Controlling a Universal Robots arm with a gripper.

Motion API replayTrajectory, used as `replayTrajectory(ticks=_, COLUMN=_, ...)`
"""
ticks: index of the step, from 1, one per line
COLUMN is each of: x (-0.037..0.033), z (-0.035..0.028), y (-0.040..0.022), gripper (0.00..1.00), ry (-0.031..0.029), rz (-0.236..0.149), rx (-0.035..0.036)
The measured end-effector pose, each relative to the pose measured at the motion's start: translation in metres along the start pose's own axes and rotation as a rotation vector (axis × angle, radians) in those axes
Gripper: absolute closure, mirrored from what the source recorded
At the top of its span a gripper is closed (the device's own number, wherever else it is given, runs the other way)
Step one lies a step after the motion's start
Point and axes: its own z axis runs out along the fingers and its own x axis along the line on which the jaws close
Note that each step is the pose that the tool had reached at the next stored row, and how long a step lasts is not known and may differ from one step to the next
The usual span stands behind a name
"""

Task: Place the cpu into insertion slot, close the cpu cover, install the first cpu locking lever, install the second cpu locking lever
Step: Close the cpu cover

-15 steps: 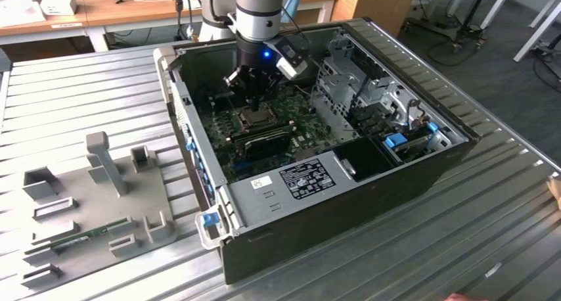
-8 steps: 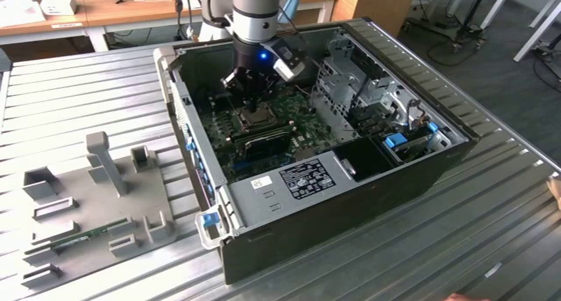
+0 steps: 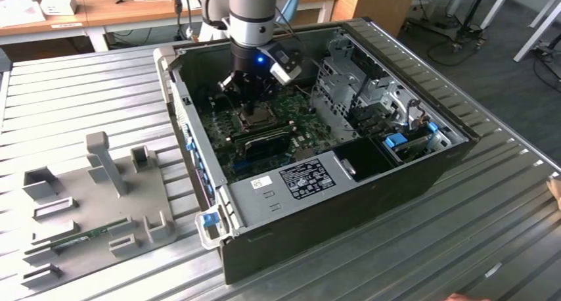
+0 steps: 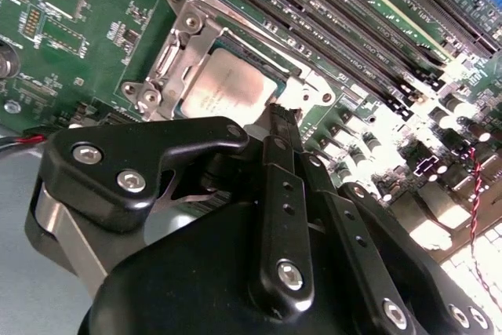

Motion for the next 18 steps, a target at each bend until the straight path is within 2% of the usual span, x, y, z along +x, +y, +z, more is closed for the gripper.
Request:
replayTrajectory(ticks=14, x=0.0052, z=0.0107, y=0.0004, gripper=0.9, ry=-0.0001, rz=0.005, rx=-0.0001)
replayTrajectory(ticks=18, x=0.0054, z=0.0114, y=0.0003, gripper=0.9, ry=0.0001, rz=0.005, rx=0.0001)
